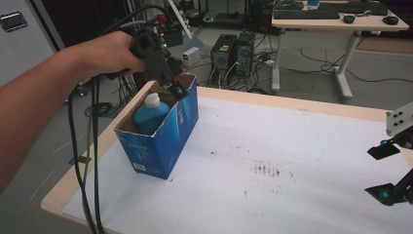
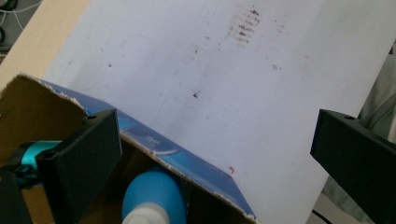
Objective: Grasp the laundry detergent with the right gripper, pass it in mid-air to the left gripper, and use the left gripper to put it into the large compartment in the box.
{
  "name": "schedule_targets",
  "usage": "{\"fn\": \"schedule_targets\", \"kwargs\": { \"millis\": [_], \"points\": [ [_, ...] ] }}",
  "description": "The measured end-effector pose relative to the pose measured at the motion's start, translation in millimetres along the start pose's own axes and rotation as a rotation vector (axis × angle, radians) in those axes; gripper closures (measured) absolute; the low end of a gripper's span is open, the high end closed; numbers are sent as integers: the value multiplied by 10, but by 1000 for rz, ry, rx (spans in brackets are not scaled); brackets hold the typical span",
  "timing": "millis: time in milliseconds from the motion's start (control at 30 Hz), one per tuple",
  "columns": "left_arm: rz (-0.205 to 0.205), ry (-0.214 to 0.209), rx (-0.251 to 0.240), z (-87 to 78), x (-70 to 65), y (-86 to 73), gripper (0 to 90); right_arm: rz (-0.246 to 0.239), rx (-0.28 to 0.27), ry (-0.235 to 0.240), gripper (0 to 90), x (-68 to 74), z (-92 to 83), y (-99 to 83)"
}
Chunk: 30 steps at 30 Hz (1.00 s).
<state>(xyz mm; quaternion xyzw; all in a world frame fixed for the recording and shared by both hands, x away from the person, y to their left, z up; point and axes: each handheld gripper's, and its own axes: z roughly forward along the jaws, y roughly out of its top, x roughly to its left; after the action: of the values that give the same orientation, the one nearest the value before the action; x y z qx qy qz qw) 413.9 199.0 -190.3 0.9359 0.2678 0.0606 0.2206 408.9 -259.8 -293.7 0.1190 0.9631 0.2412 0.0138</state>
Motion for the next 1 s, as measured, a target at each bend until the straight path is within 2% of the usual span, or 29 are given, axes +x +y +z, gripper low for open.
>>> {"fn": "schedule_targets", "kwargs": {
  "millis": [100,267,467,500,700,1000],
  "points": [
    [40,8,15,19,-72,89,16,0,-4,-2,14,2,-8,0],
    [78,23,43,137,-220,281,16,-5,-7,-2,14,5,-4,11],
    [125,-11,50,313,-376,467,17,-7,-13,-2,14,14,-2,29],
    [141,-22,53,389,-434,538,17,-7,-13,-2,14,17,-5,31],
    [179,-56,65,609,-571,717,17,5,-5,-9,14,17,-21,10],
    [227,-80,88,875,-740,873,17,7,11,-15,14,38,-28,17]
  ]
}}
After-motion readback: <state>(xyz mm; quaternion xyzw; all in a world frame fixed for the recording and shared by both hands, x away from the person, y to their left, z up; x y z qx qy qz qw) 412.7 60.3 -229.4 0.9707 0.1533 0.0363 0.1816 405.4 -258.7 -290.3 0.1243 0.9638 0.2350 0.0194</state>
